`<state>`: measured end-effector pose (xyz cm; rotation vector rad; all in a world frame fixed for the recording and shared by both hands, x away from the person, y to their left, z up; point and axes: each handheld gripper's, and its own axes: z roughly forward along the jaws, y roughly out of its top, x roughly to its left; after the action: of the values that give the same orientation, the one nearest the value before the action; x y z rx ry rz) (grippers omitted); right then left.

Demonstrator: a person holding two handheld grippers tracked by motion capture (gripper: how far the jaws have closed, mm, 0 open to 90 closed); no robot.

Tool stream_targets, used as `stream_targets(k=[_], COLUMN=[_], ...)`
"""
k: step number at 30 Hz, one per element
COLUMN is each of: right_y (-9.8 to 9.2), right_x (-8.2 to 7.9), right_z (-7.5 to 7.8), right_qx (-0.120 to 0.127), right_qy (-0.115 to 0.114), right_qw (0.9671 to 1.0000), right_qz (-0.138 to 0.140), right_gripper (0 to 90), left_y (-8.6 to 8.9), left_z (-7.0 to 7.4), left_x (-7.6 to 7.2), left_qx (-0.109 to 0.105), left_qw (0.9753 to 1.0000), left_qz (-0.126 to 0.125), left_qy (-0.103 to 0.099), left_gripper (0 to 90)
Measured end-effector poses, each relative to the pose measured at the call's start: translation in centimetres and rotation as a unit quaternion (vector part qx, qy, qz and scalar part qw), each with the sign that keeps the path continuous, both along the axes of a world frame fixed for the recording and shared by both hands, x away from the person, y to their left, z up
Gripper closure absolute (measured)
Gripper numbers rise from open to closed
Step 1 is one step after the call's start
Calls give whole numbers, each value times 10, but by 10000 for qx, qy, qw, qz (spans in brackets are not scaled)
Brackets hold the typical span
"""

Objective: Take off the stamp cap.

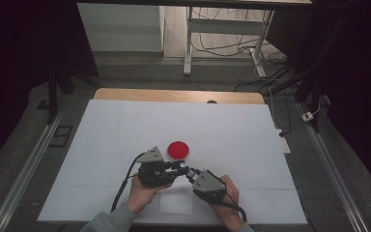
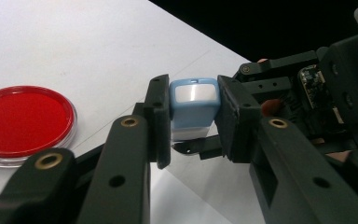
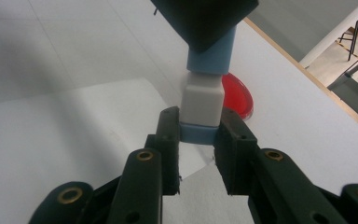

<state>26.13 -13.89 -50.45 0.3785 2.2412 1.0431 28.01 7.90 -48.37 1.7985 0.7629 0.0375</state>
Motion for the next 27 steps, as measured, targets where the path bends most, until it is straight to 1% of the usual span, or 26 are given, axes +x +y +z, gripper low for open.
stream_targets(k=[5,6,9,11,17,22,27], right_y=[1,1,2,1,1,1,0], right_x=[-1,-1,-1,-1,-3,-4,-3], right_z=[0,0,1,1,1,1,2], right_qx=[-10,-69,-113,-186,-124,-79,-161], right_qy=[-20,-46,-65,-84,-169,-181,-153], right_qw=[10000,10000,9999,9998,9998,9998,9998], right_qz=[-37,-32,-62,-49,-71,-91,-15], right_gripper=[731,733,739,741,744,745,745], left_y=[0,0,0,0,0,1,2], left_z=[0,0,-1,-1,0,0,-1], left_x=[0,0,-1,-1,-2,-2,-1], left_qx=[-2,-5,5,0,-55,-81,-114], left_qw=[10000,10000,10000,10000,10000,9999,9999], left_qz=[15,27,42,39,51,48,40], left_qy=[15,10,2,0,-38,-43,9], left_gripper=[674,674,674,674,674,674,674])
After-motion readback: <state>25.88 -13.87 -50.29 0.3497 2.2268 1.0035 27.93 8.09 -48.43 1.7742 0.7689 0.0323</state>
